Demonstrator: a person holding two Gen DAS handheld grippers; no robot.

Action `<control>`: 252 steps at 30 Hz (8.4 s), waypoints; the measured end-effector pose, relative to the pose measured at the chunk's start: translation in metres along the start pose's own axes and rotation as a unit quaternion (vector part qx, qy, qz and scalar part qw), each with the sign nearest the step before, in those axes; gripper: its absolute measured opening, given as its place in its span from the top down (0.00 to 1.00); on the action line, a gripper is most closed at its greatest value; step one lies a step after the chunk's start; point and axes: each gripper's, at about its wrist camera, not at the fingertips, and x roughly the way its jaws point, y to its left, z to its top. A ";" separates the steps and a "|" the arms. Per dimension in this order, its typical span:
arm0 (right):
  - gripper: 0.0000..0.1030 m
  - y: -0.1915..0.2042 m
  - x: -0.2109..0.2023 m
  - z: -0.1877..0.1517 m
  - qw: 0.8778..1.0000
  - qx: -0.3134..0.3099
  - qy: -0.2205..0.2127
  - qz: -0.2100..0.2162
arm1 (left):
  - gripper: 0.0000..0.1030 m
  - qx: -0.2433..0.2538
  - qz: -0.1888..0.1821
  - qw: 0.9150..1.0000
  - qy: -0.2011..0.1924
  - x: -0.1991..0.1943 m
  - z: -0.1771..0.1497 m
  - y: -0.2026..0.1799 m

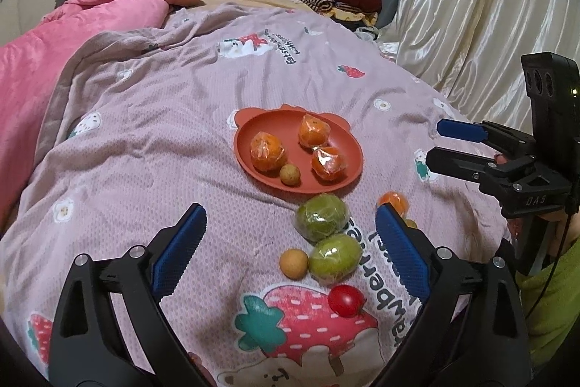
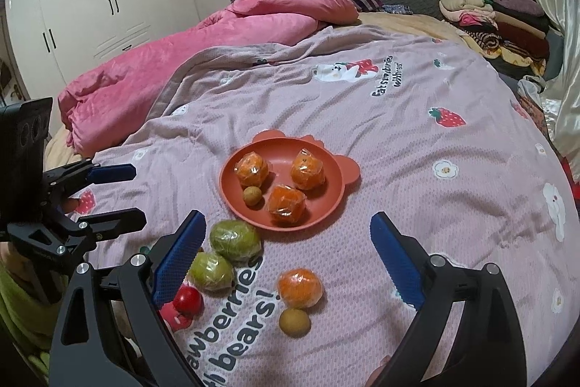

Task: Organize fruits
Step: 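Withdraw both open tools from the plate toward the remaining fruit, then grasp a bagged orange with the right tool while the left tool grasps a bagged green pear, then carry the bagged orange over the plate with the right tool while the left tool carries the pear, then open the right tool to drop the orange in the plate while the left tool releases the pear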

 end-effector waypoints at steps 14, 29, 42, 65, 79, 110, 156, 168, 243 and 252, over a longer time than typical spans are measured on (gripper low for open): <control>0.10 0.003 -0.009 -0.017 1.000 -0.002 0.003 0.005 | 0.14 -0.004 0.007 1.000 0.015 -0.013 -0.015 -0.009; 0.10 -0.001 -0.025 -0.030 1.000 0.001 -0.003 0.003 | 0.14 0.002 0.007 0.999 0.031 -0.018 -0.026 -0.024; 0.10 -0.005 -0.025 -0.049 1.000 0.007 0.008 0.004 | 0.14 0.011 -0.005 0.997 0.071 0.000 -0.044 -0.040; 0.10 -0.020 -0.004 -0.064 0.999 0.017 0.023 0.017 | 0.40 0.013 -0.027 0.992 0.125 0.047 -0.048 -0.048; 0.10 -0.024 0.019 -0.069 0.999 0.002 0.044 0.013 | 0.44 0.009 -0.011 0.992 0.128 0.067 -0.037 -0.048; 0.62 -0.024 0.065 -0.062 0.993 -0.037 0.091 0.071 | 0.55 0.091 0.054 0.985 0.135 0.088 -0.033 -0.065; 0.63 -0.049 0.045 0.027 0.997 -0.013 0.000 0.071 | 0.58 0.041 0.023 0.996 0.076 0.078 0.069 -0.020; 0.63 -0.049 0.064 0.042 0.997 -0.018 0.001 0.076 | 0.58 0.020 0.023 0.996 0.084 0.104 0.099 0.001; 0.57 -0.038 0.102 0.017 0.996 -0.040 0.041 0.062 | 0.58 -0.005 0.025 0.991 0.132 0.167 0.106 0.015; 0.49 -0.039 0.096 0.017 0.997 -0.041 0.036 0.062 | 0.58 -0.007 0.026 0.992 0.123 0.157 0.107 0.014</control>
